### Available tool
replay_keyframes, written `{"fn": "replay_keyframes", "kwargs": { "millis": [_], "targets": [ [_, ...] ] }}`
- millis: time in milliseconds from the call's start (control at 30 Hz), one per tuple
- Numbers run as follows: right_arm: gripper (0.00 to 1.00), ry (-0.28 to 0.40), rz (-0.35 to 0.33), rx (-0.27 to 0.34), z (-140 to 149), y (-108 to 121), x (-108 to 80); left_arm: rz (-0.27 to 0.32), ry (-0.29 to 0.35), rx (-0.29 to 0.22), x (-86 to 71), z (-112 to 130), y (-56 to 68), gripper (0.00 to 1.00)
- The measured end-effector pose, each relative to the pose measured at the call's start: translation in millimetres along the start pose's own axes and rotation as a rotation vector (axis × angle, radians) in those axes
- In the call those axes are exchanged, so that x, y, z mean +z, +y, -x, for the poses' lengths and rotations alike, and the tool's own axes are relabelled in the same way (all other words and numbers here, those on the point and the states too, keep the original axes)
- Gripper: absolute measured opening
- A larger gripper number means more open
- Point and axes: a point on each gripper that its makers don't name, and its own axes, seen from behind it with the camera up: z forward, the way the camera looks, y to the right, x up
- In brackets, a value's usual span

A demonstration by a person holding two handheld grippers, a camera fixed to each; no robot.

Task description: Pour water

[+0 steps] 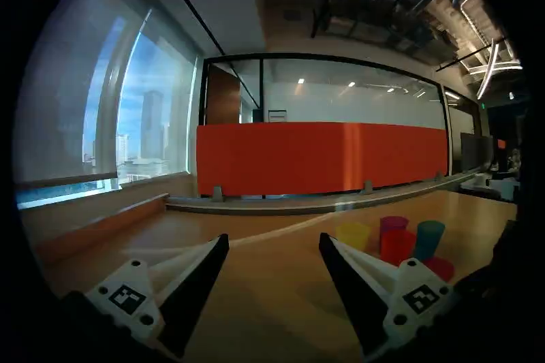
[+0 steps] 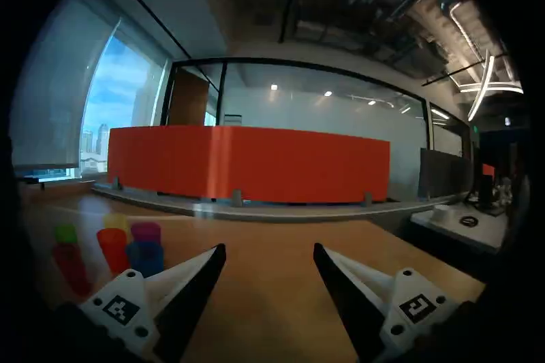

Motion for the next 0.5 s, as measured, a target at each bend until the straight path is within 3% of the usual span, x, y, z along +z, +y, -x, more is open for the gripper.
{"fn": "replay_keyframes", "kwargs": {
  "millis": [200, 500],
  "targets": [
    [1.00, -0.021, -0.025, 0.006, -22, -5, 6.2, 0.011, -0.012, 0.010, 8.2, -20, 0.8, 0.98],
    [0.99, -0.054, -0.068, 0.079, -70, -8, 15.8, 0.043, -0.041, -0.012, 18.4, -60, 1.1, 0.98]
  ]
}}
